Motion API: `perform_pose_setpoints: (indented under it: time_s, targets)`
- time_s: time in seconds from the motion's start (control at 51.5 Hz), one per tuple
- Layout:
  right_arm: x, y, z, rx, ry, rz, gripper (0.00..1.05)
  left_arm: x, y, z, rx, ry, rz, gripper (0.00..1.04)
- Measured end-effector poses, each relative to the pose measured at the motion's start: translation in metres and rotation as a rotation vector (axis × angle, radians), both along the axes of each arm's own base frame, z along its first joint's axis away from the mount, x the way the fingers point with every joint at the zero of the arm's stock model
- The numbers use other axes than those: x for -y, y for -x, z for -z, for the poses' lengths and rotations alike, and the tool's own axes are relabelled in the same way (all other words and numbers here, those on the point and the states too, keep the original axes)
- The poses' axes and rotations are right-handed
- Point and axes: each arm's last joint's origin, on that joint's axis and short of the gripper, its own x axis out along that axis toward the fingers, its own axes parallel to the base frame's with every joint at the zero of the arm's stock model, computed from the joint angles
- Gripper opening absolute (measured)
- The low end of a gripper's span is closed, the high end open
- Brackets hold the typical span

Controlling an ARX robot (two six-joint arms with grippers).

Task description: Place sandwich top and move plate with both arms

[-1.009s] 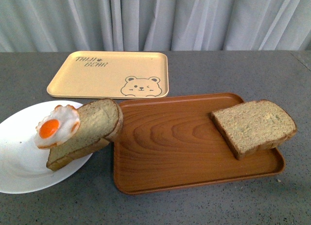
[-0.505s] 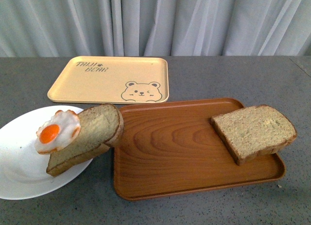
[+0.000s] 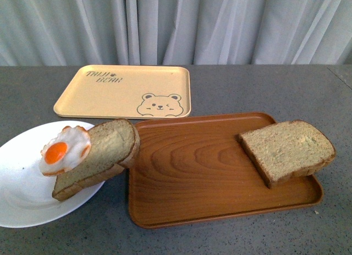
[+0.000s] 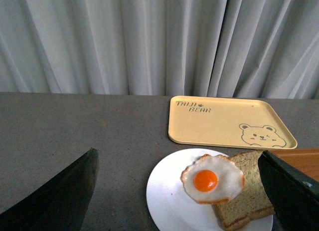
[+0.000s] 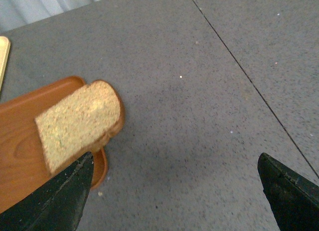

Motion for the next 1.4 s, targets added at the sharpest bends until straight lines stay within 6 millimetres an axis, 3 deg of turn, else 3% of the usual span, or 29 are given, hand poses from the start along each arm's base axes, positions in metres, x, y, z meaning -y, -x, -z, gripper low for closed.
perform_pose_setpoints:
  time_s: [0.175, 0.349, 0.505, 0.912, 1.087, 1.145, 1.281, 1.397]
  targets:
    - [0.024, -0.059, 0.027, -0.091, -0.182, -0.017, 0.96, 0.000, 0.000, 0.000, 0.000, 0.000, 0.000, 0.96]
    - [0.029, -0.106, 0.076, -0.218, -0.311, -0.015, 0.96, 0.000, 0.000, 0.000, 0.000, 0.000, 0.000, 0.96]
    - [0.016, -0.132, 0.095, -0.254, -0.374, -0.056, 0.96, 0.000, 0.000, 0.000, 0.000, 0.000, 0.000, 0.96]
    - [-0.018, -0.169, 0.106, -0.268, -0.412, -0.139, 0.95, 0.000, 0.000, 0.000, 0.000, 0.000, 0.000, 0.96]
    - [-0.025, -0.174, 0.104, -0.270, -0.424, -0.141, 0.56, 0.000, 0.000, 0.000, 0.000, 0.000, 0.000, 0.96]
    - [-0.025, -0.174, 0.102, -0.266, -0.432, -0.142, 0.48, 0.000, 0.000, 0.000, 0.000, 0.000, 0.000, 0.96]
    - [-0.027, -0.169, 0.083, -0.223, -0.463, -0.181, 0.22, 0.000, 0.000, 0.000, 0.000, 0.000, 0.000, 0.96]
    - [-0.030, -0.168, 0.061, -0.161, -0.490, -0.219, 0.05, 0.000, 0.000, 0.000, 0.000, 0.000, 0.000, 0.96]
